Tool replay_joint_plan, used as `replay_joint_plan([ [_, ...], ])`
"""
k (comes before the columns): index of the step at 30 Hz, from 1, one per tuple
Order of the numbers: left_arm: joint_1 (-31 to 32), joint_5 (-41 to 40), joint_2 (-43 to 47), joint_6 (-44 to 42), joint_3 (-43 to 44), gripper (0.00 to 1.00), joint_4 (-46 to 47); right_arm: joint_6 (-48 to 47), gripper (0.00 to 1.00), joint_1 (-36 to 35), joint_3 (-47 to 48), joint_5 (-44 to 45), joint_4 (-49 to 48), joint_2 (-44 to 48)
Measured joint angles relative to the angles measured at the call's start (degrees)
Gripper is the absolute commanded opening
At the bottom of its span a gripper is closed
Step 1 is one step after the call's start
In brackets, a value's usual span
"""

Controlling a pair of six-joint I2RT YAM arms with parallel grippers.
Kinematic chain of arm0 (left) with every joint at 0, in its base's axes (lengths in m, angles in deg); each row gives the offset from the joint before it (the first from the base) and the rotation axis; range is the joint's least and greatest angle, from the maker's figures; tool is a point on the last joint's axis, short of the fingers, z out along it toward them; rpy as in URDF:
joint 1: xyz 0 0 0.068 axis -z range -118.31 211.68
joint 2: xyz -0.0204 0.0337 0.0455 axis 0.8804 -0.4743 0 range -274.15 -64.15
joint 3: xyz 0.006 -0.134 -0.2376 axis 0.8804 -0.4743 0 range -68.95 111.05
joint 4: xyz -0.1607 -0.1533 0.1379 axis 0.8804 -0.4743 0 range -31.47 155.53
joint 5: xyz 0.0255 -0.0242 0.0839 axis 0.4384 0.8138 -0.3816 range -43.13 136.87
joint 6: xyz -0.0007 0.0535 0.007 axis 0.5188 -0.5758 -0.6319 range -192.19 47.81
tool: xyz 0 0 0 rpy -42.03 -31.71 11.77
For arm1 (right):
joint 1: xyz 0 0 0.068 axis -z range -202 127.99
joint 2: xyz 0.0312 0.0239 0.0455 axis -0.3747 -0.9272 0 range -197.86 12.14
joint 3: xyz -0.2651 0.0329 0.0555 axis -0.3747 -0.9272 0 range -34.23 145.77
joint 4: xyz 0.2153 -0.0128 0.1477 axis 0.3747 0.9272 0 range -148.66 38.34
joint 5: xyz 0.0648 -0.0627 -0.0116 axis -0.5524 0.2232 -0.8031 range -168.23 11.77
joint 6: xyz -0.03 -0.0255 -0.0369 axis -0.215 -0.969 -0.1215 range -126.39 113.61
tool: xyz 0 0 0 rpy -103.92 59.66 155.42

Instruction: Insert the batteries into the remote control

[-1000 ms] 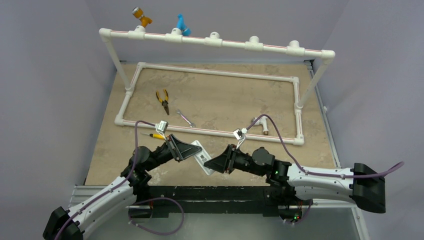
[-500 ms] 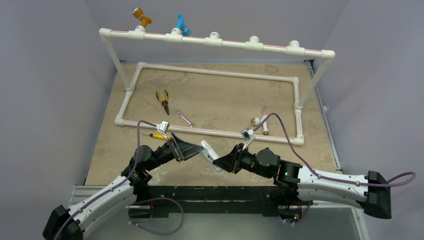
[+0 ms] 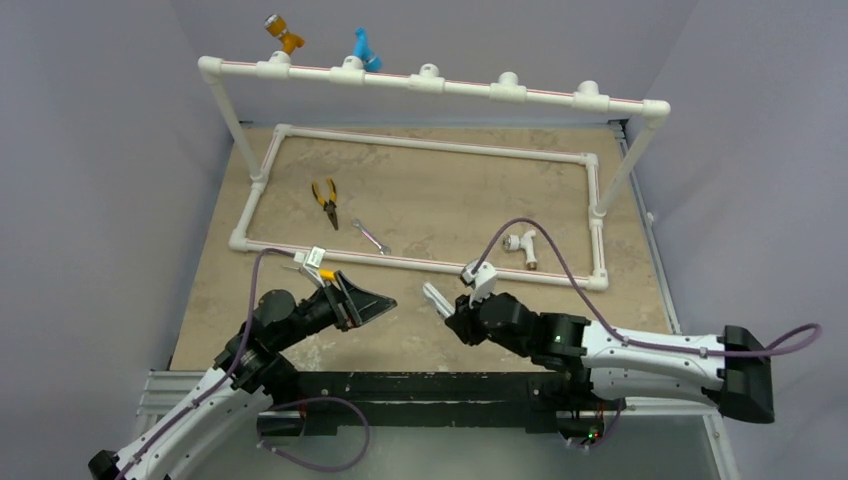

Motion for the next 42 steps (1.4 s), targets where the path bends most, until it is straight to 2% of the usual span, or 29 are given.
replay_joint_plan([
  [6, 0.0, -3.4, 3.4, -4.1, 3.8, 1.0, -11.7, -7.9, 0.0, -7.5, 0.0, 6.9, 1.1, -12.2],
  [14, 0.0, -6.1, 3.7, -6.8, 5.2, 1.0, -18.2, -15.4, 0.0, -16.3, 0.7, 21.2, -4.1, -23.8],
  [22, 0.0, -7.3, 3.7, -7.4, 5.4, 1.0, -20.6, -19.0, 0.0, -18.3, 2.9, 31.6, -8.9, -34.1],
  [27, 0.0, -7.7, 3.7, -7.4, 5.4, 1.0, -21.5, -19.2, 0.0, -18.3, 6.8, 36.5, -6.6, -40.5],
  [32, 0.0, -7.8, 3.7, -7.4, 5.4, 1.0, -21.6, -17.7, 0.2, -18.3, 11.0, 38.0, -3.0, -44.9],
  [36, 0.0, -7.8, 3.7, -7.4, 5.4, 1.0, -21.6, -15.9, 0.3, -18.3, 11.1, 37.2, -1.6, -45.0],
  [42, 0.0, -7.8, 3.7, -7.4, 5.4, 1.0, -21.6, -14.5, 0.38, -18.3, 11.1, 32.1, -0.2, -44.2],
])
